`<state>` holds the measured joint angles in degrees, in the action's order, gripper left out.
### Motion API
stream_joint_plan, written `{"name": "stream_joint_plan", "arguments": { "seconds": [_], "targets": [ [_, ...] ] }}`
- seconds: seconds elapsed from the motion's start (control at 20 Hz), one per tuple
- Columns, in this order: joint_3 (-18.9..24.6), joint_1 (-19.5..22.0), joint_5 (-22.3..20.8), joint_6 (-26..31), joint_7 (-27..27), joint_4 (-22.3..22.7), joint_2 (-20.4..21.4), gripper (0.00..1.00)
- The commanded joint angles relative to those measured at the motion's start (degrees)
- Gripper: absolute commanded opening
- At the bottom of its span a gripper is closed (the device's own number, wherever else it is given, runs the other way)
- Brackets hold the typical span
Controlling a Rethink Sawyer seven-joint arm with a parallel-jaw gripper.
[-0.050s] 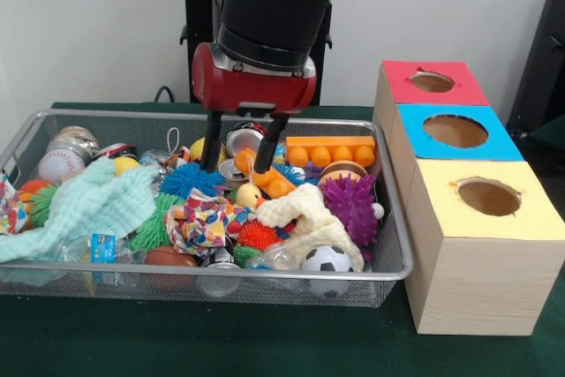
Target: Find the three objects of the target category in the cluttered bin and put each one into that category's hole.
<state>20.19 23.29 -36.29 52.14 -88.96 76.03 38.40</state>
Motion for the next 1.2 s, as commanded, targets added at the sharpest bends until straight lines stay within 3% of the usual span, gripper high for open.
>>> {"name": "stream_joint_plan", "arguments": {
  "seconds": [0.05,0.2,0.35,0.45,0.8,1.2],
  "targets": [
    [2.4,-0.4,-6.6,6.3,20.7,-1.0,-1.4,1.00],
    [2.3,-0.5,-7.4,5.8,21.1,-1.7,-2.0,1.00],
    [3.8,2.1,-7.7,-0.4,21.7,0.5,-1.7,1.00],
    [4.2,2.8,-8.3,-1.4,22.4,0.8,-1.3,1.00],
    [4.9,2.9,-9.8,-1.2,21.6,0.5,-1.6,1.00],
    [6.6,4.9,-10.0,-1.4,21.3,0.0,-5.7,1.00]
  ]
}}
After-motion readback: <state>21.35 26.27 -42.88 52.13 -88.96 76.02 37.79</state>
